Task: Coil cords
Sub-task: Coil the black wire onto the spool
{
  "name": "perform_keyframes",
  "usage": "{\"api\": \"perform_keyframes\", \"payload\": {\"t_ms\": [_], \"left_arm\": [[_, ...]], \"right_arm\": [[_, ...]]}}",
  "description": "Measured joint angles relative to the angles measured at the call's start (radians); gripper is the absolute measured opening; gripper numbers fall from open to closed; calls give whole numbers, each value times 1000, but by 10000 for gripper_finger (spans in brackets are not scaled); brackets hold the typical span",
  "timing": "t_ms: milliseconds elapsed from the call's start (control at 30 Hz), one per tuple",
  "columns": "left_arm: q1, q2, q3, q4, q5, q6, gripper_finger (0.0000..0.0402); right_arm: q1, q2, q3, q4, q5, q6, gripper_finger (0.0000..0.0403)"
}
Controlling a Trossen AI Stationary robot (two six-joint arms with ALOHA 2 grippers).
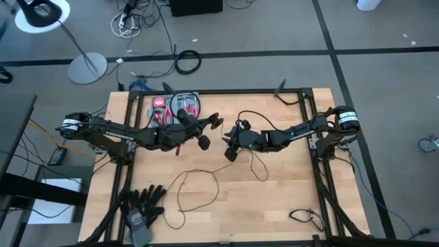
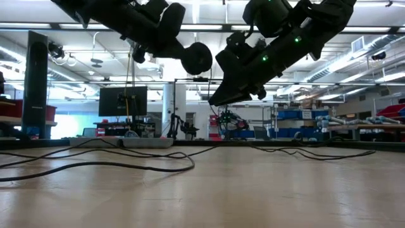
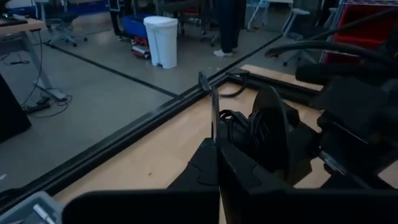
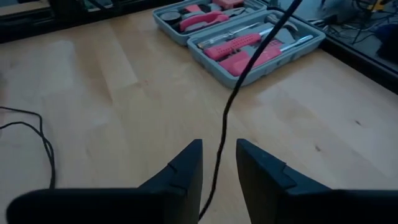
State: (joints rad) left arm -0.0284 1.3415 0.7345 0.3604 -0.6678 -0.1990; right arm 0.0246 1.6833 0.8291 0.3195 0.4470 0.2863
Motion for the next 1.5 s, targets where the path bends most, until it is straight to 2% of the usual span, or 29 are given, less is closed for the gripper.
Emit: {"api": "perform_keyframes", "payload": {"t_ms": [300, 400, 467, 533, 700, 900, 1000, 1100, 1233, 1400, 1500], "left_arm": [[0, 0, 0, 67, 29, 15, 0], [0, 0, 0, 71, 30, 15, 0], [0, 0, 0, 70, 30, 15, 0], [0, 0, 0, 70, 30, 15, 0], [0, 0, 0, 70, 30, 14, 0], [-6, 0, 0, 24, 33, -12, 0], [-21, 0, -2, -53, -15, -75, 0], [-35, -1, -43, -55, -58, -149, 0], [-39, 12, -117, -4, -36, -269, 0], [-39, 99, -159, 122, 42, -335, 0], [-39, 152, -159, 209, 77, -337, 0]], "right_arm": [[-14, 0, 0, -8, -2, -1, 88], [-14, 0, 0, -16, -2, -3, 60], [-12, 0, 0, -20, -2, -20, 22], [-4, 0, 0, -18, -2, -36, 9], [15, 14, 0, 30, -28, -11, 3], [28, 175, 17, 192, -103, 61, 2], [66, 224, 50, 258, -95, 10, 1], [94, 229, 82, 265, -72, -49, 1], [118, 230, 88, 260, -46, -136, 1], [102, 230, 107, 160, -149, -82, 0], [94, 230, 121, 129, -176, -70, 0]]}}
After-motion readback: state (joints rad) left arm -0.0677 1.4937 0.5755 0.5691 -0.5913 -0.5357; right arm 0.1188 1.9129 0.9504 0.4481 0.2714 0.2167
